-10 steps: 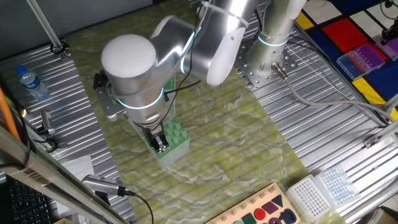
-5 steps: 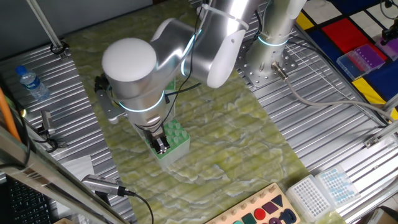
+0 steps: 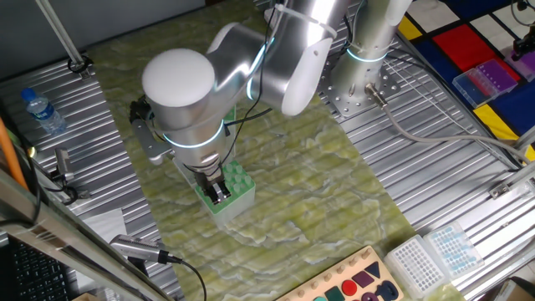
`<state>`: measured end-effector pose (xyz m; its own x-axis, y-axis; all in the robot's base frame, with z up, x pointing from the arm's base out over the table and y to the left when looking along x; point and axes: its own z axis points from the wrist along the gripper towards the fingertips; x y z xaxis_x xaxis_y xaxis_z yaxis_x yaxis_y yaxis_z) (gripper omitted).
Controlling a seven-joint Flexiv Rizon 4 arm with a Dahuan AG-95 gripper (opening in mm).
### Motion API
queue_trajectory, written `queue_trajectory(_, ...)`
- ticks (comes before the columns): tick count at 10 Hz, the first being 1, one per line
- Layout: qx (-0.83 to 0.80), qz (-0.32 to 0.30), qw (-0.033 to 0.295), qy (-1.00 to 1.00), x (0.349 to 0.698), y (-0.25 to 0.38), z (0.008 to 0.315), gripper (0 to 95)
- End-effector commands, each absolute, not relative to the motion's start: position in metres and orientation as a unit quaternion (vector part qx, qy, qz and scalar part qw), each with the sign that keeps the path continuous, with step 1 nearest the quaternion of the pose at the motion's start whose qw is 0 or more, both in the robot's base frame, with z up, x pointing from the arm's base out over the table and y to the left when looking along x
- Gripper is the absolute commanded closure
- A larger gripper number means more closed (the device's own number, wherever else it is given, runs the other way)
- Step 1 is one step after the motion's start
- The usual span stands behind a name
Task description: Transfer all large pipette tips from one holder to another
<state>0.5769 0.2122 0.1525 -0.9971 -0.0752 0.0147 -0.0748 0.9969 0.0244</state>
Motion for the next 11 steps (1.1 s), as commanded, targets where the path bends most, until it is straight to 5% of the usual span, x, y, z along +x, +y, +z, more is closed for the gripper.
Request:
queue_trajectory(1,0.044,-0.009,0.017,-0.999,0.579,0.212,0.164,95.0)
queue_trajectory(11,0.057,-0.024,0.045,-0.997,0.581,0.202,0.283,95.0)
